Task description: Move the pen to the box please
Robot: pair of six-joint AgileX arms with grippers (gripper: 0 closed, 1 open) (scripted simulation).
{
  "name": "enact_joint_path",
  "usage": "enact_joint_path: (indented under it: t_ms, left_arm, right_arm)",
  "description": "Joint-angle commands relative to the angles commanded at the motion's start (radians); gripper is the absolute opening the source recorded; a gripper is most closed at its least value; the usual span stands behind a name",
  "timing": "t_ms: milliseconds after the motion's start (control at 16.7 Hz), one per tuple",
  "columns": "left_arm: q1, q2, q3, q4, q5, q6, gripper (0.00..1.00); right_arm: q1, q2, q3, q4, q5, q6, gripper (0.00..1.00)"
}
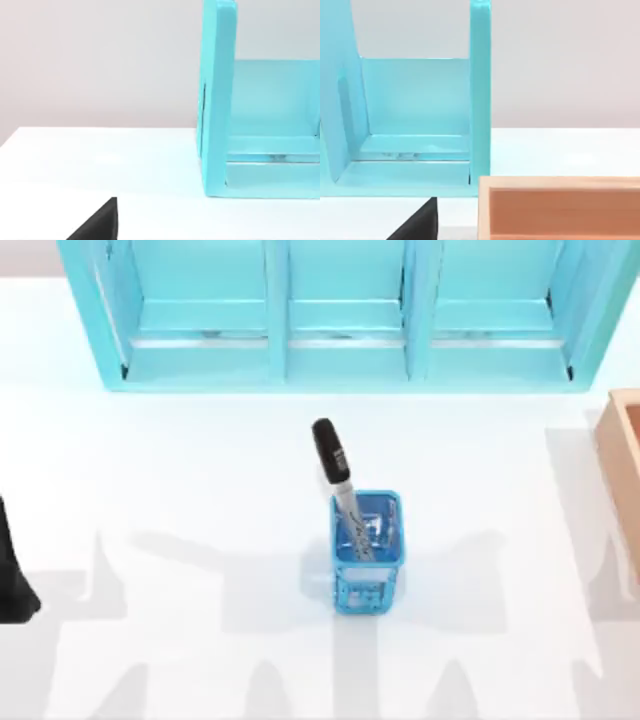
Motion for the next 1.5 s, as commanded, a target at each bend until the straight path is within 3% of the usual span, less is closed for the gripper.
enact_joint_path:
  t_ms: [420,1140,1500]
  left_arm:
    - [0.000,0.000,0.000,0.000,0.000,0.000,1.00]
    - [0.000,0.000,0.000,0.000,0.000,0.000,1.00]
    - [0.000,0.000,0.000,0.000,0.000,0.000,1.00]
  right_arm:
    - [0.084,0.163,0.075,0.021,-0.046,0.003,1.00]
    - [0.477,1.170,0.492,0.186,-0.263,0.027,1.00]
    - [0.578,1.392,0.584,0.215,-0.317,0.032,1.00]
